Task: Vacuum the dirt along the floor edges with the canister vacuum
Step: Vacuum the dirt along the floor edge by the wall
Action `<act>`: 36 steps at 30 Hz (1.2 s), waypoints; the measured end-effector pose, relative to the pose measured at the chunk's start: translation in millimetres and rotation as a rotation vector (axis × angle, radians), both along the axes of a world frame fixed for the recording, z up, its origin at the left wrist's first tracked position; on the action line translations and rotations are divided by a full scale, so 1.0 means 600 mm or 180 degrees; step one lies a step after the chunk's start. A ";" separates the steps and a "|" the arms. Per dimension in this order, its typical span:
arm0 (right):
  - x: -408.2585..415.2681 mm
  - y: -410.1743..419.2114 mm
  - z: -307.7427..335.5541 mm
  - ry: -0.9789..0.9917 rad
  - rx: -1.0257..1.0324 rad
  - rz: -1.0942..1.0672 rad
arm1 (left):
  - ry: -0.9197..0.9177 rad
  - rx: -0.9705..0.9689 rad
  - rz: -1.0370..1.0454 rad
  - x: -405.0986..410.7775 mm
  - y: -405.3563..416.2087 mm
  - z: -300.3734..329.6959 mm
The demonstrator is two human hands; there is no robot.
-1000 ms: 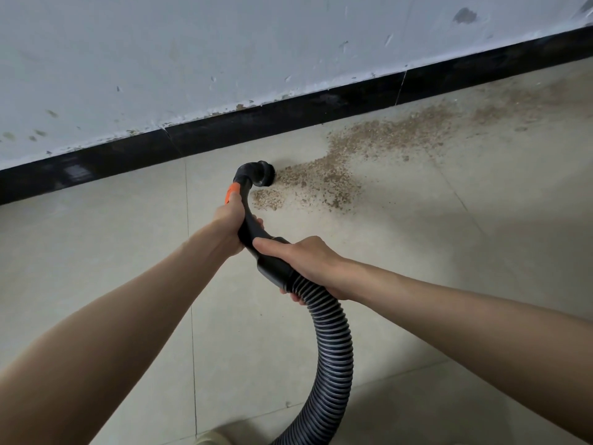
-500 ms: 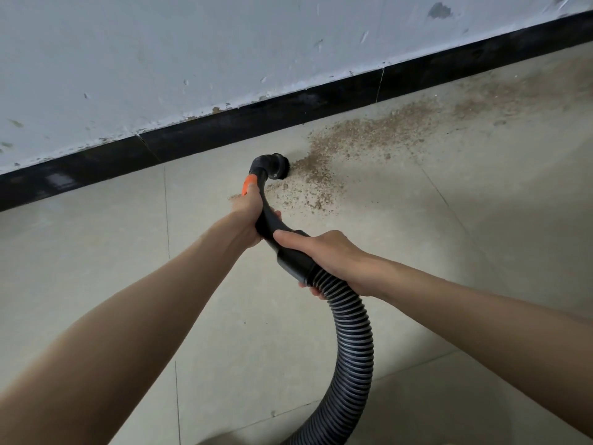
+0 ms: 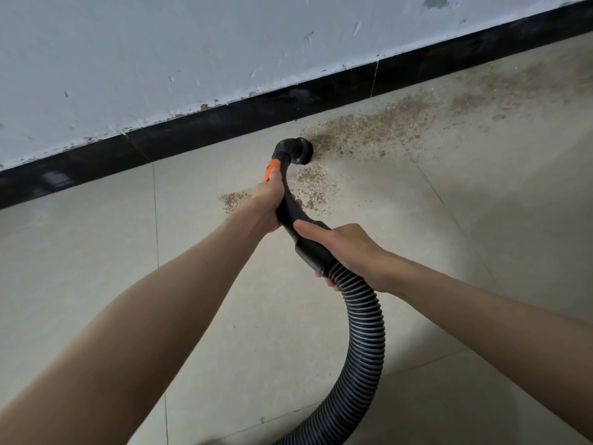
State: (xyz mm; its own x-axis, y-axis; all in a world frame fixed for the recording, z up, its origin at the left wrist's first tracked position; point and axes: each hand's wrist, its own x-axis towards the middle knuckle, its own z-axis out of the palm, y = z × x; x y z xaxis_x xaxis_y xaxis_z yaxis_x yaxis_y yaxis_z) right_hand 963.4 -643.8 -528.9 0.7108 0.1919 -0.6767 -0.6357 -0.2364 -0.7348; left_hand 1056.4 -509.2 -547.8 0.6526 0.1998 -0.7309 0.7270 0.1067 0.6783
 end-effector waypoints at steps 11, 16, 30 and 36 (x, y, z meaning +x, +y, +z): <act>0.047 0.094 -0.002 0.0025 0.0210 0.0479 | -0.0024 0.0257 0.0533 0.000 0.111 0.009; 0.038 0.141 0.003 0.0160 0.0281 0.0918 | 0.0074 0.0242 0.0841 -0.040 0.177 0.012; -0.075 0.182 0.007 0.0107 0.0188 0.1178 | 0.0153 0.0016 0.1049 -0.157 0.234 0.008; -0.101 0.153 0.008 0.0134 0.0150 0.1028 | 0.0215 -0.0080 0.0815 -0.171 0.204 0.012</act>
